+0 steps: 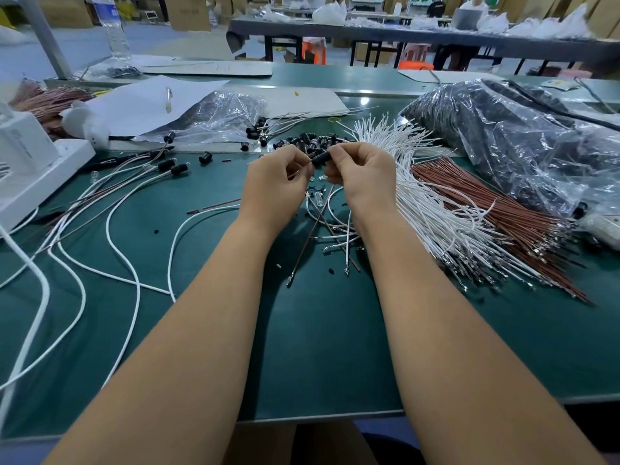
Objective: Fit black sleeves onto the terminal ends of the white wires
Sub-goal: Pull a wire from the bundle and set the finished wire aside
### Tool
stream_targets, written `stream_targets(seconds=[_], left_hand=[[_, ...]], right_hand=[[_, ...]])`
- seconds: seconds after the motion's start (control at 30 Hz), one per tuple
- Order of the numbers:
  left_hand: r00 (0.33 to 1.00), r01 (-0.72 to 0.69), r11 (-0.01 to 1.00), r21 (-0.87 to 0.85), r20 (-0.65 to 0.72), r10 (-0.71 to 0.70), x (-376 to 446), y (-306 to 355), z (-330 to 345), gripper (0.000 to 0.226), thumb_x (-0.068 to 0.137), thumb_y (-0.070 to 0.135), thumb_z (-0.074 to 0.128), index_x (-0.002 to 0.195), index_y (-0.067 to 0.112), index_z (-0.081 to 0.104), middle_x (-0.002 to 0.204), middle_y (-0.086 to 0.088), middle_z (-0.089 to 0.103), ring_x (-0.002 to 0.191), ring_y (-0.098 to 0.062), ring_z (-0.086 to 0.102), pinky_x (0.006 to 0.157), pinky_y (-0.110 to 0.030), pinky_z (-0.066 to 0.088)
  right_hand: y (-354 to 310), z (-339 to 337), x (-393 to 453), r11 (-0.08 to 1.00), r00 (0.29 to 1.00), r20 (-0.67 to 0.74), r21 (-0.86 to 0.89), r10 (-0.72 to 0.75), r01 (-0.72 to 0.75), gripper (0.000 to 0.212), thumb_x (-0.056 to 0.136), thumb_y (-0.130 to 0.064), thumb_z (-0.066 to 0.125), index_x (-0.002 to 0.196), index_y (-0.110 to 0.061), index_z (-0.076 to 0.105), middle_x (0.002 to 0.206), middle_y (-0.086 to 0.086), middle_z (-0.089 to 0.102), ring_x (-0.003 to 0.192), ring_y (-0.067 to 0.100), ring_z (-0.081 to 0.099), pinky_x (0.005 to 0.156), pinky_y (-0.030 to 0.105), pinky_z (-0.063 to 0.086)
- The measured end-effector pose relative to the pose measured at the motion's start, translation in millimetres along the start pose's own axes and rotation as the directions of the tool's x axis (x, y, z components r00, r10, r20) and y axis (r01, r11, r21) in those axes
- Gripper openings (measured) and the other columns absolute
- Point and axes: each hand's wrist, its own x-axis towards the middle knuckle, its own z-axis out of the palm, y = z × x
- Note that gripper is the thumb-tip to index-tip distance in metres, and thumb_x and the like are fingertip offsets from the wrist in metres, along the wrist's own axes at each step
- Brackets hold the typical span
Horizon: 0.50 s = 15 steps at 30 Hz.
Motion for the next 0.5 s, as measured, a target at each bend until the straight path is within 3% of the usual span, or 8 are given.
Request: stream_targets(seconds=[0.13,0.27,0.4,0.5], left_hand=[[1.000,0.001,1.000,-0.010,0.016,-0.001,0.9,2.2,1.0,0.008,0.088,0.014,0.064,0.088,0.010,0.072,0.068,0.008,0.060,0.059,0.002,0.049,0.057,-0.009,0.037],[1.000,0.007,0.998,-0.064,-0.013,-0.008,1.0,2.6,0.2,0.009,0.087,0.008,0.064,0.086,0.007,0.073,0.065,0.016,0.057,0.055,0.006,0.048,0.057,-0.008,0.034],[0.999,-0.006,0.998,-0.060,-0.038,0.004,0.7,1.0,-2.1,0.008,0.086,0.007,0.065,0.085,0.007,0.073,0.067,0.016,0.058,0.059,0.006,0.050,0.061,-0.011,0.039],[1.000,-0.002,0.998,-0.056,-0.030,0.001,0.7,-1.1,-1.9,0.008,0.086,0.008,0.066,0.085,0.009,0.074,0.065,0.021,0.056,0.057,0.008,0.051,0.059,-0.007,0.036]], right_hand=[[0.8,1.3,1.8,1.000,1.000,-0.009,-0.007,0.024,-0.024,0.014,0.095,-0.007,0.057,0.085,-0.011,0.065,0.071,0.002,0.066,0.056,0.003,0.062,0.059,0.019,0.053],[2.0,0.4,2.0,0.978,0.990,0.013,0.155,0.140,-0.140,0.011,0.095,-0.009,0.058,0.088,-0.003,0.065,0.070,0.006,0.064,0.056,0.010,0.061,0.058,0.022,0.053],[2.2,-0.5,2.5,0.981,0.985,0.017,0.081,0.173,-0.174,0.016,0.092,-0.014,0.064,0.079,-0.006,0.064,0.069,0.006,0.062,0.057,0.013,0.060,0.057,0.022,0.052],[0.2,-0.7,2.3,0.970,0.979,0.035,0.129,0.203,-0.206,0.017,0.094,-0.011,0.062,0.078,-0.007,0.063,0.069,0.006,0.062,0.058,0.014,0.059,0.057,0.024,0.053]])
